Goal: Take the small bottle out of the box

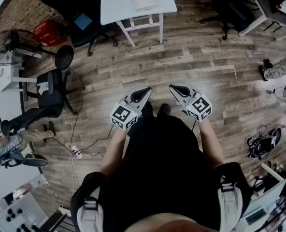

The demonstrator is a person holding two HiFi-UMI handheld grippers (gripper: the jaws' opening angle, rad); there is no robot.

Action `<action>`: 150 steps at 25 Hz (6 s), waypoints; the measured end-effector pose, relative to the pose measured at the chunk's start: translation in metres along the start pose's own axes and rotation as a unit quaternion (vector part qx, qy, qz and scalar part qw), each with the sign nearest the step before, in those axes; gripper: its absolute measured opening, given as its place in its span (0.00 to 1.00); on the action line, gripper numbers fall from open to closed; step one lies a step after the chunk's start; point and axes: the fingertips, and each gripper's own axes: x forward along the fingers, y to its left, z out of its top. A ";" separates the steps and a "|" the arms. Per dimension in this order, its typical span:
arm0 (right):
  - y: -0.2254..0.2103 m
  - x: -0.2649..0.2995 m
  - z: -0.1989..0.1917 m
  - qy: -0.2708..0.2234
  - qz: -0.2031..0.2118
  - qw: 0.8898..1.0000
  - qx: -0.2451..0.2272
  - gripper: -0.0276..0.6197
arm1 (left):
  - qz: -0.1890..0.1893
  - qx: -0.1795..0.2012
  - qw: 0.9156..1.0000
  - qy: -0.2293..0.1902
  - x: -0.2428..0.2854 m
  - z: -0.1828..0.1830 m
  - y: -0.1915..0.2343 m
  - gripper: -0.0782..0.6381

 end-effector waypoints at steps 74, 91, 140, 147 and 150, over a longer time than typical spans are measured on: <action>-0.057 0.226 0.096 0.004 -0.141 0.990 -0.026 0.54 | -0.026 0.003 0.999 -0.018 -0.049 0.038 0.278 0.60; -0.082 0.259 0.095 0.035 -0.121 0.992 -0.024 0.53 | 0.019 -0.028 0.999 -0.014 -0.054 0.027 0.323 0.60; -0.369 0.239 0.134 0.044 -0.004 0.998 -0.035 0.51 | 0.131 -0.024 0.991 -0.004 0.201 0.127 0.384 0.60; -0.393 0.249 0.145 0.046 -0.031 0.998 -0.030 0.51 | 0.103 -0.024 0.994 0.005 0.223 0.131 0.407 0.60; -0.405 0.257 0.150 0.050 -0.036 0.998 -0.022 0.51 | 0.092 -0.021 0.996 0.003 0.237 0.140 0.423 0.60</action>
